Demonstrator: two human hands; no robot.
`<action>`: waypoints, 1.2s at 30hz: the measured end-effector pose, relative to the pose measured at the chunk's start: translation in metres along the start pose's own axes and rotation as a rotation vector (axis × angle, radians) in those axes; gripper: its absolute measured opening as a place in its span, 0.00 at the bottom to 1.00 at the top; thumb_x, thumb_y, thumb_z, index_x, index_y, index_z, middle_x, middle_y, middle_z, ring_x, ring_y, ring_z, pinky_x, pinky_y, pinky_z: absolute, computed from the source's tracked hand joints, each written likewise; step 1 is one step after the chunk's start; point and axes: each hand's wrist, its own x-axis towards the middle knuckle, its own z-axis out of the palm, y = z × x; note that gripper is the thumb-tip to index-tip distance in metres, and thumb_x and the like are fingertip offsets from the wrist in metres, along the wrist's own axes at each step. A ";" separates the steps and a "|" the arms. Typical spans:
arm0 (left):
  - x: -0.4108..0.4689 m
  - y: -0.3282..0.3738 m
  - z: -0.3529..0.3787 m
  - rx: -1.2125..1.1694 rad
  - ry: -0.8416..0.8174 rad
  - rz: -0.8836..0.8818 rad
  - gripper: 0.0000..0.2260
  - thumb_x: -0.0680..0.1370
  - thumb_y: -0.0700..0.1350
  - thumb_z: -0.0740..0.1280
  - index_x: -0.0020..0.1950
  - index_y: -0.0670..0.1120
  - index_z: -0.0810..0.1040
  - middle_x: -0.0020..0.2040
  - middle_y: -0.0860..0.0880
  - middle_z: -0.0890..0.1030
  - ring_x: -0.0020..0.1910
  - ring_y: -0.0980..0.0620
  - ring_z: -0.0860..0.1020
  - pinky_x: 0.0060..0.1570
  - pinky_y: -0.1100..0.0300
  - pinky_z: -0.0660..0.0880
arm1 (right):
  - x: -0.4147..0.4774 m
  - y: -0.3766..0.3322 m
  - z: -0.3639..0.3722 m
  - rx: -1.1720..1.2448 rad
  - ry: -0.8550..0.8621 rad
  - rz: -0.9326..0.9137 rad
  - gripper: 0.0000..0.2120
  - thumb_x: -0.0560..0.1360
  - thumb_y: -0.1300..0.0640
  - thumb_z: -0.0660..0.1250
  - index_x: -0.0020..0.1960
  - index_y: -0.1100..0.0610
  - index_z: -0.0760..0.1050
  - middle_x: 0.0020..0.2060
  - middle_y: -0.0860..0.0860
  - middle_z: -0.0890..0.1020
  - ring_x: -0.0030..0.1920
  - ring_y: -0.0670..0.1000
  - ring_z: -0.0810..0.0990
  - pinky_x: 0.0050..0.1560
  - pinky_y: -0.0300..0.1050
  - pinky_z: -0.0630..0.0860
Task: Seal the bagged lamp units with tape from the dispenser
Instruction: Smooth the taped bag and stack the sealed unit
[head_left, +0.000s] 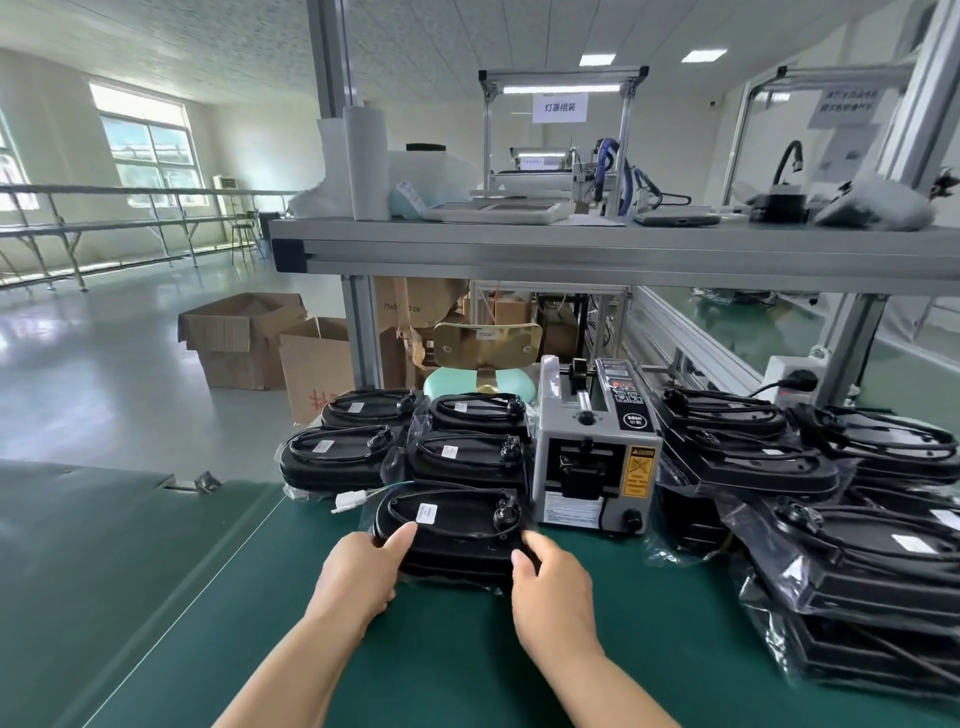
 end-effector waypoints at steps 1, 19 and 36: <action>0.000 0.000 0.000 0.012 0.003 0.018 0.21 0.78 0.59 0.66 0.46 0.40 0.77 0.29 0.47 0.79 0.24 0.49 0.73 0.32 0.59 0.74 | 0.000 0.001 0.001 -0.001 0.006 -0.002 0.20 0.83 0.56 0.58 0.75 0.55 0.68 0.67 0.54 0.77 0.57 0.50 0.77 0.66 0.53 0.74; -0.054 0.019 -0.013 0.149 0.247 0.086 0.32 0.79 0.61 0.64 0.76 0.44 0.65 0.69 0.38 0.73 0.65 0.36 0.73 0.60 0.44 0.70 | -0.029 0.005 -0.056 0.113 -0.120 -0.007 0.26 0.80 0.51 0.61 0.77 0.48 0.63 0.74 0.46 0.68 0.68 0.41 0.71 0.57 0.29 0.65; -0.203 0.172 0.187 -0.052 -0.386 0.489 0.31 0.78 0.61 0.65 0.77 0.50 0.63 0.72 0.48 0.69 0.65 0.48 0.72 0.62 0.51 0.70 | -0.064 0.059 -0.305 0.299 0.742 0.016 0.35 0.76 0.52 0.69 0.78 0.51 0.58 0.76 0.49 0.63 0.70 0.51 0.67 0.74 0.53 0.63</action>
